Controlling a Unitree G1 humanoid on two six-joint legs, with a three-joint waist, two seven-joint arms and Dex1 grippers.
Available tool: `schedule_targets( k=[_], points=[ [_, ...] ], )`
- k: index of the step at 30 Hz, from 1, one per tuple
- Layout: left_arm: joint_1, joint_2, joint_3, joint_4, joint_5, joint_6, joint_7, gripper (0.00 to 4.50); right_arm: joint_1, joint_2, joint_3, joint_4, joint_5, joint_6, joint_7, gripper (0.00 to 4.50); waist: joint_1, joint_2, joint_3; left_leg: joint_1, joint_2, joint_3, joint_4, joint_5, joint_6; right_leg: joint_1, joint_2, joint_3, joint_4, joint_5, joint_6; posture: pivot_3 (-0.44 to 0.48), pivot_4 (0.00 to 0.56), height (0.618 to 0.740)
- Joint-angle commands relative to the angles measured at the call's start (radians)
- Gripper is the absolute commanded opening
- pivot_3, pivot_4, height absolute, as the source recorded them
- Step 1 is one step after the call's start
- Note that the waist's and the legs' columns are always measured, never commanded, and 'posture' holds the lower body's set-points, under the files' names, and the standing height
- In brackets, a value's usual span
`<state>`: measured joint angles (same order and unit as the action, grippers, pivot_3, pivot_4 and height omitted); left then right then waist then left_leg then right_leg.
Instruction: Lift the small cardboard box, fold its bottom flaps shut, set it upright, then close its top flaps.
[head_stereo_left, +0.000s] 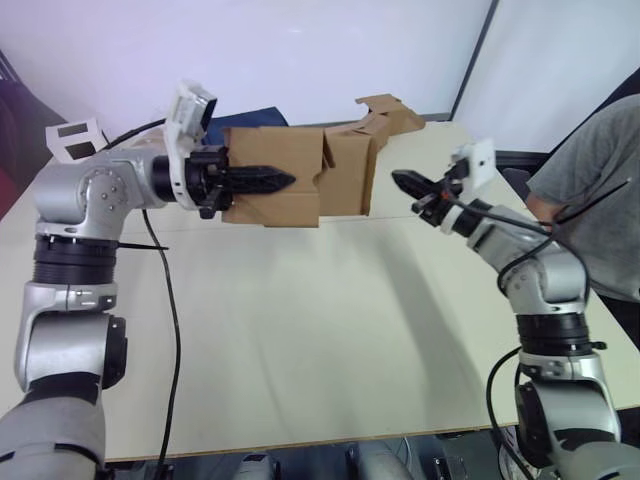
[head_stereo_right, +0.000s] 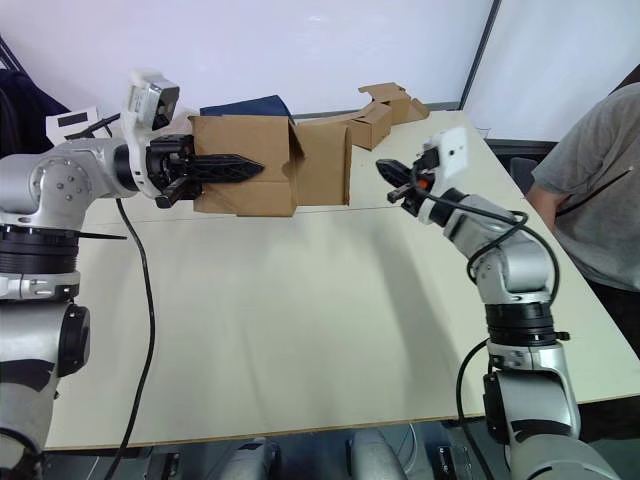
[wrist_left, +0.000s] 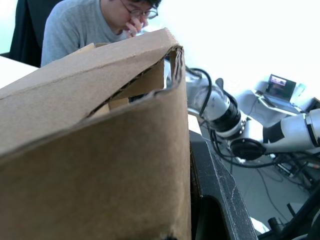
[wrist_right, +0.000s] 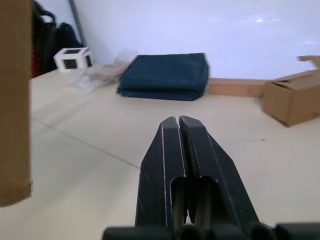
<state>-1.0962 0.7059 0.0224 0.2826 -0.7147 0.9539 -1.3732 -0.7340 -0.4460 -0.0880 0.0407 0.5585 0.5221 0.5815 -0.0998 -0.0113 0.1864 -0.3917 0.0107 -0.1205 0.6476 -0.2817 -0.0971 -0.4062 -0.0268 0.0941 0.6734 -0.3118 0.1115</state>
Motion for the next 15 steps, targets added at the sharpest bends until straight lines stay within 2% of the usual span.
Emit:
schedule_targets(
  k=[1, 7, 15],
  points=[
    [-0.018, 0.023, 0.031, -0.018, -0.003, -0.009, 0.0, 0.0, 0.008, 0.035, -0.039, -0.161, 0.161, 0.059, 0.068, 0.04, 0.0, 0.0, 0.0, 0.0, 0.0, 0.0, 0.0, 0.0, 0.0, 0.0, 0.0, 0.0, 0.0, 0.0, 0.0, 0.0, 0.15, 0.74],
    [-0.01, 0.021, 0.036, -0.009, 0.0, -0.015, 0.005, 0.0, 0.058, 0.072, -0.09, -0.316, 0.4, 0.218, 0.037, 0.04, 0.005, 0.0, 0.0, 0.0, 0.0, 0.0, 0.001, 0.0, 0.0, 0.001, -0.001, 0.0, 0.0, 0.0, 0.0, 0.0, 0.15, 0.74],
    [-0.008, 0.02, 0.032, 0.0, -0.002, -0.014, -0.006, 0.0, 0.094, 0.16, -0.092, -0.36, 0.514, 0.256, -0.059, 0.04, 0.002, 0.0, 0.0, 0.0, 0.0, 0.0, 0.0, 0.0, 0.0, 0.0, 0.0, 0.0, 0.001, 0.0, 0.0, 0.0, 0.15, 0.74]
  ],
)
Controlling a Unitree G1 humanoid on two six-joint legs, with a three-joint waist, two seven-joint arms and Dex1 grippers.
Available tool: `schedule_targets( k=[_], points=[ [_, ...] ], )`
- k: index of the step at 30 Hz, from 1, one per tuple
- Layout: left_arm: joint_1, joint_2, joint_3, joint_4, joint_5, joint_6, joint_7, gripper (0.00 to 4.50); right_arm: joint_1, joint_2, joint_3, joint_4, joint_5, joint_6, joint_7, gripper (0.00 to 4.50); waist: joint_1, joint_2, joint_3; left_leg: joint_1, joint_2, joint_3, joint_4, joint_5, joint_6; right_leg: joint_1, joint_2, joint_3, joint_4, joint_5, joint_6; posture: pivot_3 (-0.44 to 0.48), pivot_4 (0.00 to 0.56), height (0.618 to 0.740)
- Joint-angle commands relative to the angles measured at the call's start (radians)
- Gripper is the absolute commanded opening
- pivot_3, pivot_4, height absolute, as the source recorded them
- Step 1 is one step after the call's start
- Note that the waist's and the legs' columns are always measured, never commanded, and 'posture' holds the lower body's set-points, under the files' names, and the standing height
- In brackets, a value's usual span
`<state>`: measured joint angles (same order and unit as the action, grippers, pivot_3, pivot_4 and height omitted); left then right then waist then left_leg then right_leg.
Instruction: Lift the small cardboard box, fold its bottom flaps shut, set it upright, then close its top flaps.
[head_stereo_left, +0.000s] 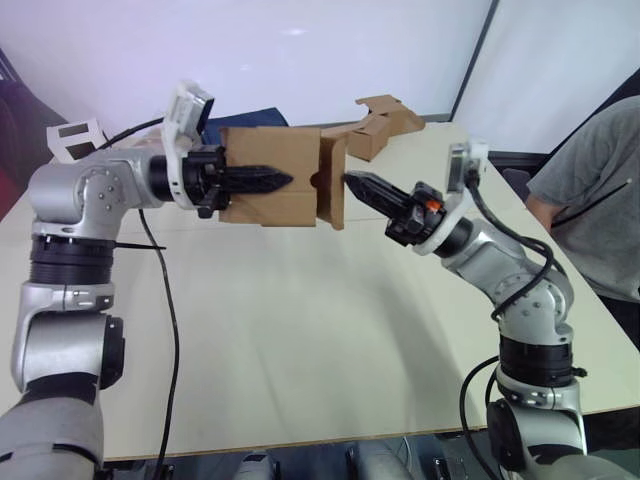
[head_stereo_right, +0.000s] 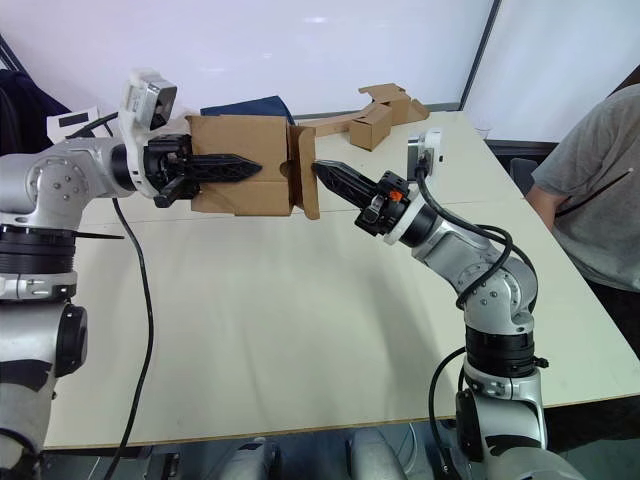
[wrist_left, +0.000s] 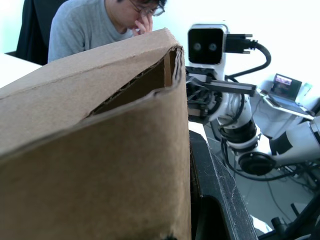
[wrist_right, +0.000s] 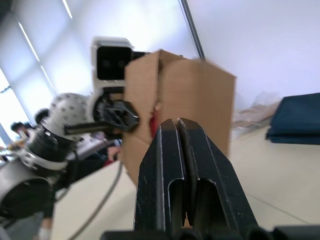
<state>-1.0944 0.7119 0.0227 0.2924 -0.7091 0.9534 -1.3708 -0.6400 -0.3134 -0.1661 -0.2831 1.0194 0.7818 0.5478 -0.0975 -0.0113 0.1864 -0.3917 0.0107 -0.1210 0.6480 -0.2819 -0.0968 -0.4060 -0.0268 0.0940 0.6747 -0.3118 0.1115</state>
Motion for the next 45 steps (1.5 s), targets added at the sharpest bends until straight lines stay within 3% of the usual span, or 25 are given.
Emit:
schedule_targets(
  k=[1, 5, 13, 19, 27, 31, 39, 45],
  points=[
    [-0.013, 0.013, 0.032, -0.008, -0.007, -0.014, -0.009, 0.0, 0.002, 0.039, -0.017, -0.031, 0.068, -0.003, -0.033, 0.04, 0.0, 0.0, 0.0, 0.0, 0.0, 0.0, 0.0, 0.0, 0.0, 0.0, 0.0, 0.0, 0.0, 0.0, 0.0, 0.0, 0.15, 0.74],
    [-0.016, 0.012, 0.035, -0.004, -0.009, -0.014, -0.007, 0.0, 0.013, 0.079, -0.041, -0.021, 0.143, 0.001, -0.07, 0.04, 0.001, 0.0, 0.0, 0.0, 0.0, 0.0, 0.0, 0.0, 0.0, 0.0, 0.0, 0.0, 0.0, 0.0, 0.0, 0.0, 0.15, 0.74],
    [-0.014, 0.019, 0.04, -0.002, -0.01, -0.012, -0.006, 0.0, 0.033, 0.041, -0.067, -0.023, 0.187, 0.004, -0.094, 0.04, 0.0, 0.0, 0.0, 0.0, 0.0, 0.0, 0.0, 0.0, 0.001, 0.0, 0.0, 0.0, 0.0, 0.0, 0.0, 0.0, 0.15, 0.74],
    [-0.015, 0.019, 0.039, -0.007, -0.013, -0.008, -0.007, 0.0, -0.031, -0.038, -0.216, 0.165, 0.148, -0.09, -0.125, 0.04, 0.005, 0.0, 0.0, 0.0, 0.0, 0.0, 0.0, -0.003, 0.005, 0.0, 0.0, 0.0, 0.0, 0.0, 0.0, 0.0, 0.15, 0.74],
    [-0.018, 0.01, 0.036, -0.017, -0.018, -0.005, -0.003, 0.0, -0.038, -0.042, -0.019, 0.31, -0.205, -0.21, -0.097, 0.04, -0.008, 0.0, 0.0, 0.0, 0.0, 0.001, 0.0, -0.003, 0.005, -0.002, 0.001, 0.001, 0.003, 0.0, 0.0, 0.0, 0.15, 0.74],
    [-0.02, 0.011, 0.034, -0.012, -0.012, -0.009, -0.005, 0.0, -0.032, 0.002, 0.065, 0.264, -0.258, -0.241, -0.029, 0.04, -0.01, 0.0, 0.0, 0.0, 0.0, 0.001, 0.0, 0.0, 0.0, -0.003, 0.001, 0.001, 0.006, -0.001, -0.001, 0.0, 0.15, 0.74],
    [-0.012, 0.021, 0.04, -0.02, -0.013, -0.004, 0.004, 0.0, 0.022, 0.081, 0.025, 0.065, -0.021, -0.109, 0.001, 0.04, 0.003, 0.0, 0.0, 0.0, 0.0, 0.001, 0.001, 0.0, 0.0, -0.002, 0.0, 0.0, 0.006, -0.001, -0.001, 0.0, 0.15, 0.74],
    [-0.01, 0.015, 0.041, -0.016, -0.013, -0.009, 0.009, 0.0, 0.029, 0.108, 0.015, 0.019, 0.063, -0.062, -0.05, 0.04, -0.001, 0.0, 0.0, 0.0, 0.0, 0.001, 0.0, 0.0, 0.0, -0.003, 0.0, 0.0, 0.006, -0.001, -0.001, 0.0, 0.15, 0.74]
  ],
)
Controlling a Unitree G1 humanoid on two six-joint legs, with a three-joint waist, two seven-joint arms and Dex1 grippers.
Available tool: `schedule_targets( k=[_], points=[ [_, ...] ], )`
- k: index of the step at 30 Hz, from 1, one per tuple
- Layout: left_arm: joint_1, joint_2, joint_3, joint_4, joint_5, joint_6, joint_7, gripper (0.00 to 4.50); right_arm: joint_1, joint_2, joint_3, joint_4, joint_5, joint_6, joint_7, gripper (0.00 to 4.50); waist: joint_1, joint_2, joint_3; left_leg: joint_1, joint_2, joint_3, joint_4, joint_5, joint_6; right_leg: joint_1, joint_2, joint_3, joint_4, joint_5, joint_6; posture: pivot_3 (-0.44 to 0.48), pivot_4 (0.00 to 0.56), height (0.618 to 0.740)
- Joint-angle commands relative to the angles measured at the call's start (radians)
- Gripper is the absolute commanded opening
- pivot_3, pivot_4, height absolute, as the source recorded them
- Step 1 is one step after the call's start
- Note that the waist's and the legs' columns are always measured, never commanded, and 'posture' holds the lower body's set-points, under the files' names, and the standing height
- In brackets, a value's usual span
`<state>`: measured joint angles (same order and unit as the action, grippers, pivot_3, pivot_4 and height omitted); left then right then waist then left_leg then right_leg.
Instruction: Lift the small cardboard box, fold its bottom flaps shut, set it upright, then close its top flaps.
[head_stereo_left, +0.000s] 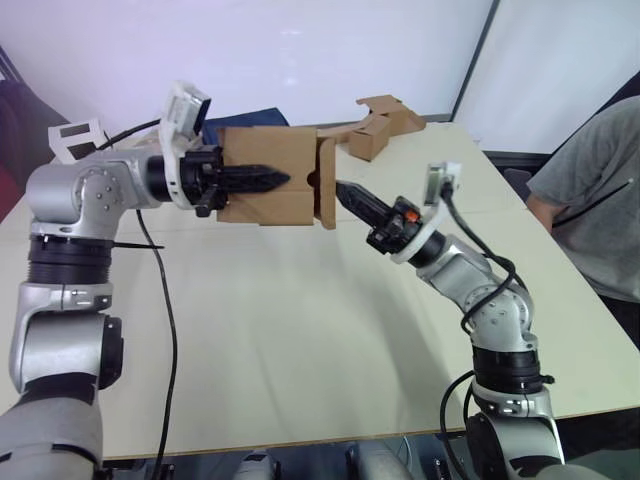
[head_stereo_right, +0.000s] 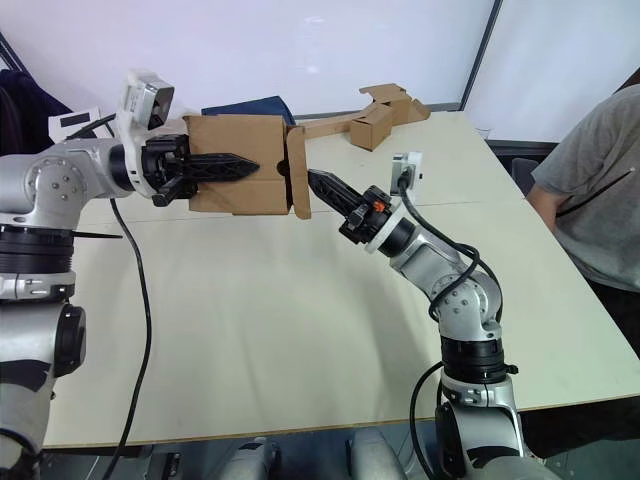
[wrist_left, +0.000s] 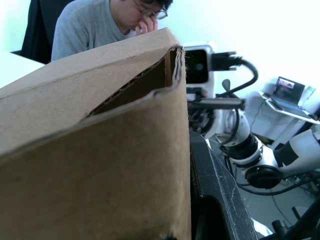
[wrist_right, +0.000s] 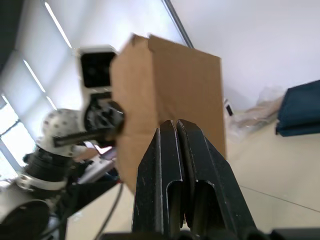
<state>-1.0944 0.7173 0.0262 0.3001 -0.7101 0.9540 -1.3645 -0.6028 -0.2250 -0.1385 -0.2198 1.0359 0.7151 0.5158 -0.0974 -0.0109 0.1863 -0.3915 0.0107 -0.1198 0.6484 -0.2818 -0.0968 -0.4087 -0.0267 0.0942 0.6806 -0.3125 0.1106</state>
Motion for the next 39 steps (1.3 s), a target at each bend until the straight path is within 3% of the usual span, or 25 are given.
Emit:
schedule_targets(
  k=[1, 6, 9, 12, 23, 26, 27, 39],
  points=[
    [-0.011, 0.008, 0.037, -0.022, -0.012, -0.011, 0.003, 0.0, -0.008, 0.023, -0.011, -0.042, 0.047, 0.006, -0.021, 0.04, -0.001, 0.0, 0.0, 0.0, 0.0, 0.0, 0.0, 0.0, 0.0, 0.0, 0.0, 0.0, 0.0, 0.0, 0.0, 0.0, 0.15, 0.74],
    [-0.016, 0.002, 0.036, -0.014, -0.01, -0.016, 0.006, 0.0, -0.01, 0.057, -0.016, -0.025, 0.079, 0.007, -0.034, 0.04, -0.001, 0.0, 0.0, 0.0, 0.0, 0.0, 0.0, 0.0, 0.0, 0.0, 0.0, 0.0, 0.0, 0.0, 0.0, 0.0, 0.15, 0.74],
    [-0.015, 0.003, 0.041, -0.013, -0.013, -0.015, 0.008, 0.0, -0.005, 0.084, -0.027, -0.02, 0.119, 0.015, -0.049, 0.75, 0.0, 0.0, 0.0, 0.0, 0.0, 0.0, 0.0, 0.0, 0.0, 0.0, 0.0, 0.0, 0.0, 0.0, 0.0, 0.0, 0.15, 0.74],
    [-0.016, 0.006, 0.044, -0.013, -0.015, -0.014, 0.009, 0.0, 0.01, 0.107, -0.029, -0.014, 0.145, 0.02, -0.071, 1.96, 0.0, 0.0, 0.0, 0.0, 0.0, 0.0, 0.0, 0.0, 0.0, 0.0, 0.0, 0.0, 0.0, 0.0, 0.0, 0.0, 0.15, 0.74],
    [-0.02, 0.006, 0.049, -0.006, -0.014, -0.015, 0.016, 0.0, 0.043, 0.202, -0.058, 0.007, 0.277, 0.024, -0.195, 1.96, -0.001, 0.0, 0.0, 0.0, 0.0, 0.0, 0.0, 0.0, 0.0, 0.0, 0.0, 0.0, 0.0, 0.0, 0.0, 0.0, 0.15, 0.74],
    [-0.019, 0.005, 0.052, -0.006, -0.015, -0.014, 0.017, 0.0, 0.05, 0.198, -0.056, 0.014, 0.27, 0.025, -0.197, 1.96, -0.001, 0.0, 0.0, 0.0, 0.0, 0.0, 0.0, 0.0, 0.0, 0.0, 0.0, 0.0, 0.0, 0.0, 0.0, 0.0, 0.15, 0.74],
    [-0.019, 0.005, 0.053, -0.006, -0.015, -0.013, 0.018, 0.0, 0.055, 0.194, -0.054, 0.017, 0.264, 0.026, -0.192, 1.44, -0.002, 0.0, 0.0, 0.0, 0.0, 0.0, 0.0, 0.0, 0.0, 0.0, 0.0, 0.0, 0.0, 0.0, 0.0, 0.0, 0.15, 0.74],
    [-0.013, 0.001, 0.06, -0.018, -0.018, -0.007, 0.023, 0.0, 0.102, 0.203, -0.023, 0.036, 0.165, -0.027, -0.157, 1.44, -0.002, 0.0, 0.0, 0.0, 0.0, 0.0, 0.0, 0.0, 0.0, 0.0, 0.0, 0.0, 0.0, 0.0, 0.0, 0.0, 0.15, 0.74]
  ],
)
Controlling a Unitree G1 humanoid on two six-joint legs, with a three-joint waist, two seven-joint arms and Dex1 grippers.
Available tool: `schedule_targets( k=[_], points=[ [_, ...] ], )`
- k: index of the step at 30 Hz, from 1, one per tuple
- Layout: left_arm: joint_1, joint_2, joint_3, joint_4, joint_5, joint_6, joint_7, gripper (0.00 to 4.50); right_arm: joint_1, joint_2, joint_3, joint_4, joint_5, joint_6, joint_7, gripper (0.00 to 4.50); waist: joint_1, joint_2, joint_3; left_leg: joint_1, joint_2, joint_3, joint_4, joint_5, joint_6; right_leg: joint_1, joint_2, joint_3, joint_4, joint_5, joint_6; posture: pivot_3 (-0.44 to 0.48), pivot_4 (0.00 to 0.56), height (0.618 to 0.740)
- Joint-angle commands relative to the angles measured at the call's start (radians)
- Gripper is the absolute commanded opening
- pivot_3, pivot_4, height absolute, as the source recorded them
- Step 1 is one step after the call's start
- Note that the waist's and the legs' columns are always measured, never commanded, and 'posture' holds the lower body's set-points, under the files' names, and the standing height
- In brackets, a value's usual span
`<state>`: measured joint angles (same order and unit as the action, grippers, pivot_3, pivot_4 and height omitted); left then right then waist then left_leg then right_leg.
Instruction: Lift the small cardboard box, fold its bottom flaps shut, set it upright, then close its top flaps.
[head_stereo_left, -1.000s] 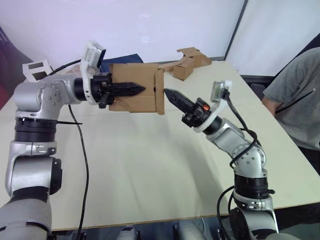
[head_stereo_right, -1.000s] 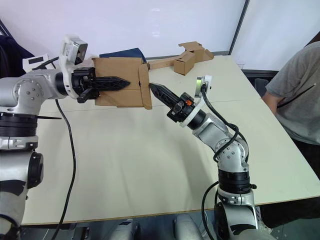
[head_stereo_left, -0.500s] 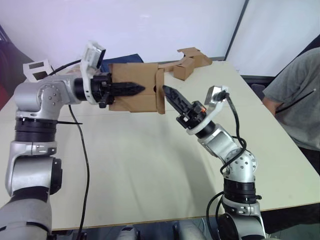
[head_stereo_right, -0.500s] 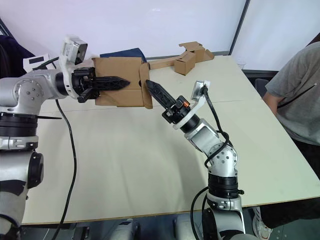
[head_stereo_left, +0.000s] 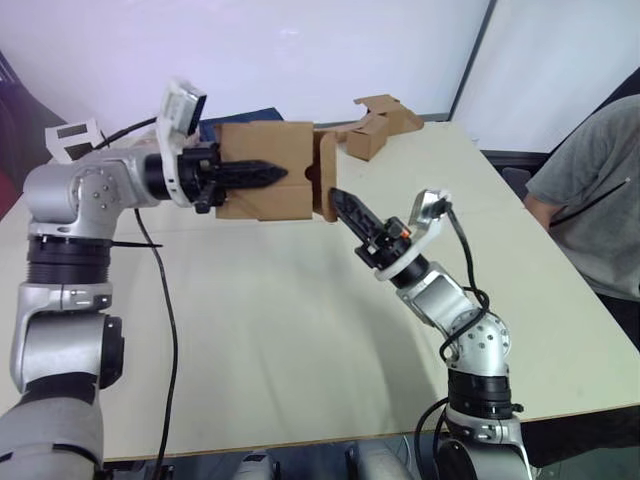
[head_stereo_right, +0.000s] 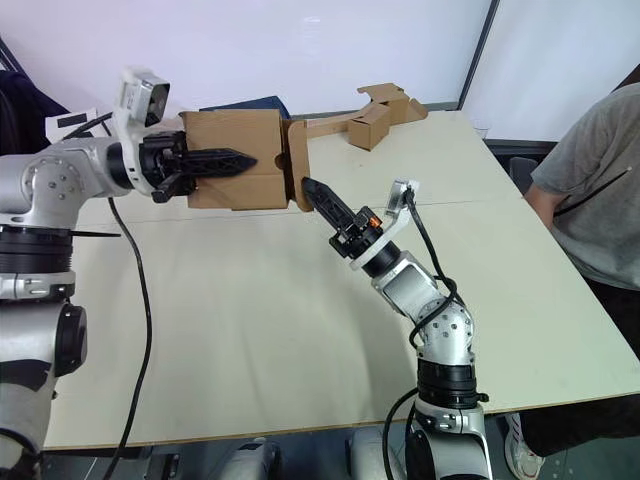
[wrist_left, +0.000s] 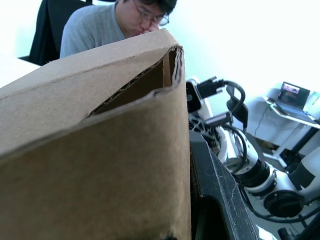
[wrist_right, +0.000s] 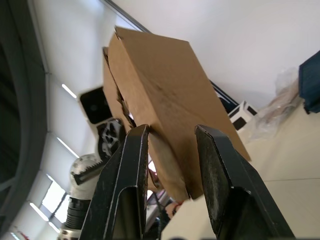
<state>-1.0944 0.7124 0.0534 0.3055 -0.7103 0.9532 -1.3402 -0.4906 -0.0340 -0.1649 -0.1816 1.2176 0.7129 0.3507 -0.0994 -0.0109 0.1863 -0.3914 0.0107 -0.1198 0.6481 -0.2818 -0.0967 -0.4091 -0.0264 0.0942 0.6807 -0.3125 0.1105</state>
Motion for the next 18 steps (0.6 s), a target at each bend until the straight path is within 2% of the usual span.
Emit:
schedule_targets(
  k=[1, 18],
  points=[
    [-0.012, 0.005, 0.032, -0.025, -0.017, -0.005, 0.0, 0.0, -0.012, 0.014, 0.003, 0.0, -0.02, -0.029, 0.008, 1.44, 0.0, 0.0, 0.0, 0.0, 0.0, 0.0, 0.0, 0.0, 0.0, 0.0, 0.0, 0.0, 0.0, 0.0, 0.0, 0.0, 0.15, 0.74],
    [-0.004, -0.001, 0.022, -0.03, -0.01, -0.015, 0.001, 0.0, -0.036, 0.057, 0.035, -0.017, -0.027, -0.039, -0.005, 1.44, 0.0, 0.0, 0.0, 0.0, 0.0, 0.0, 0.0, 0.0, 0.0, 0.0, 0.0, 0.0, 0.0, 0.0, 0.0, 0.0, 0.15, 0.74]
  ],
)
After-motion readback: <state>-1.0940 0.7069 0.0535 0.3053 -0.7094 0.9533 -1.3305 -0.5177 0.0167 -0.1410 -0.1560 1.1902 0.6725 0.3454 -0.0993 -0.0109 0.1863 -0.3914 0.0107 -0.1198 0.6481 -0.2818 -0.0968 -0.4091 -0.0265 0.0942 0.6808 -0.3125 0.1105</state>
